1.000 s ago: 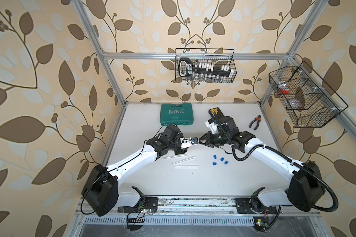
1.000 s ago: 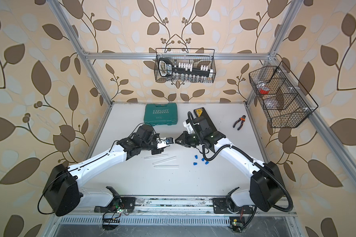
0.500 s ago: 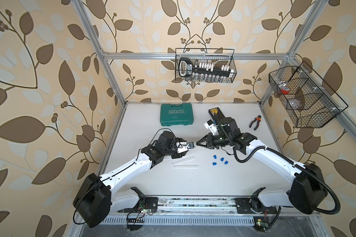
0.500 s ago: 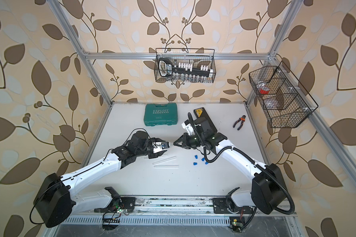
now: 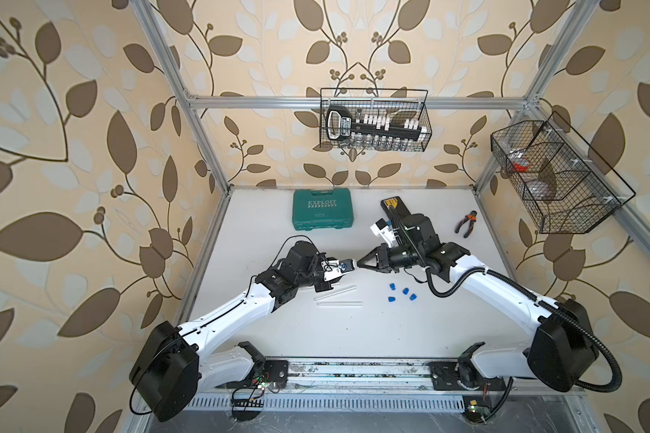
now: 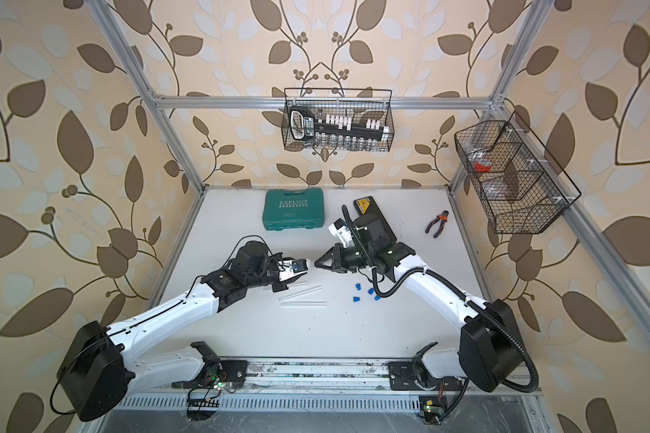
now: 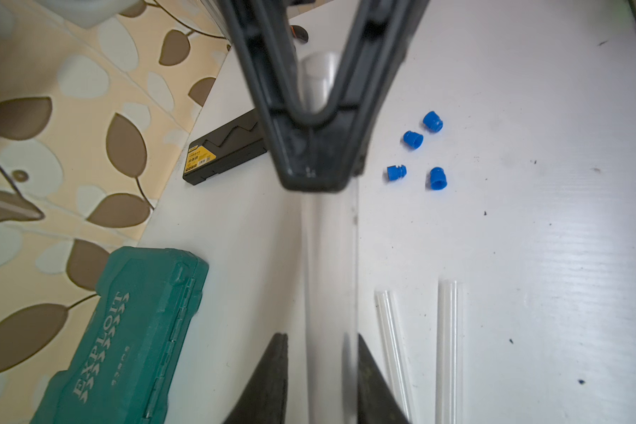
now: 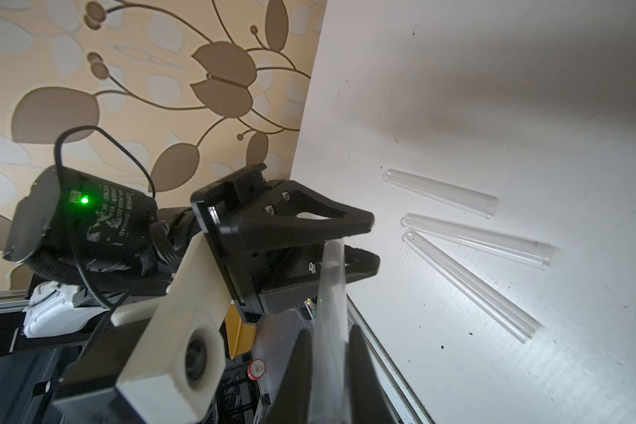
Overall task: Insert stoppers into test tubes
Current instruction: Pick up the test tube at the center of the board.
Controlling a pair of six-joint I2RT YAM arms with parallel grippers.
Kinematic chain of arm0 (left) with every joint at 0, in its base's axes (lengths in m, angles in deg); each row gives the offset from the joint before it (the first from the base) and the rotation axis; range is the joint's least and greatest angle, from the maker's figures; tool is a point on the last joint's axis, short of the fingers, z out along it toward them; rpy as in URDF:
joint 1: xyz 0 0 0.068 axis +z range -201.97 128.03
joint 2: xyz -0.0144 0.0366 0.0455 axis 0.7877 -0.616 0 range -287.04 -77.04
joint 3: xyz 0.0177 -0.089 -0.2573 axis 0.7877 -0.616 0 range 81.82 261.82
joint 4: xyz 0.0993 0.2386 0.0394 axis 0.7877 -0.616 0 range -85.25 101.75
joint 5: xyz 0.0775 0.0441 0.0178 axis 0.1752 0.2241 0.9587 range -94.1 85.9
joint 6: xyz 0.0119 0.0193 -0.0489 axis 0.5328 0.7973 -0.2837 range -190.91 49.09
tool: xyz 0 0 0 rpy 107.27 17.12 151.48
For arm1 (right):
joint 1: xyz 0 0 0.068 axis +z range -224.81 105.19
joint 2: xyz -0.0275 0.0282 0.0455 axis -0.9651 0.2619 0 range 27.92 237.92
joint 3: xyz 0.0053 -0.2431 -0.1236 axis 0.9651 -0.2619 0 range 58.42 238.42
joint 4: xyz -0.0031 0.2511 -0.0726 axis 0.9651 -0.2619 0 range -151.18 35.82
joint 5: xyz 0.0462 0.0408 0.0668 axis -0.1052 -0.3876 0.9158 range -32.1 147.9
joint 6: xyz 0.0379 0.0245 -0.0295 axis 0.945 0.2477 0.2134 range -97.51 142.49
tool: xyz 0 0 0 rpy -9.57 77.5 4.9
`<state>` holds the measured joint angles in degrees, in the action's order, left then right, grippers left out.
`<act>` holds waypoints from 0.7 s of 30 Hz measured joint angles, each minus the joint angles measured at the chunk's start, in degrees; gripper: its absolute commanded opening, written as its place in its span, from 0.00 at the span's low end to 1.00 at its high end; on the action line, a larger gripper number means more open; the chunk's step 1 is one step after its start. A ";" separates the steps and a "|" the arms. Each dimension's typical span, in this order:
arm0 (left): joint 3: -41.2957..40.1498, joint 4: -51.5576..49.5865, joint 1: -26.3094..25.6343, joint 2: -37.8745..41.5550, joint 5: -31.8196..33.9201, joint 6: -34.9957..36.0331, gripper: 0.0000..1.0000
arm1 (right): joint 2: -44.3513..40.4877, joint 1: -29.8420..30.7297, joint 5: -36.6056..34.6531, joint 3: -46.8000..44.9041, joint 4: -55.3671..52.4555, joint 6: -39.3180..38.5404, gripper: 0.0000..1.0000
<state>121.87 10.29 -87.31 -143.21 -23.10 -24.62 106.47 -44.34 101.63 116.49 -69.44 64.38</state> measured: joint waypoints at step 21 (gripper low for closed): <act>2.34 -4.74 0.00 0.22 2.80 -3.65 0.00 | -3.08 -1.33 -2.51 0.48 -4.57 -6.05 0.39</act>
<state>124.21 5.55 -87.31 -143.00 -20.31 -28.27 103.38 -45.67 99.11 116.97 -74.01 58.32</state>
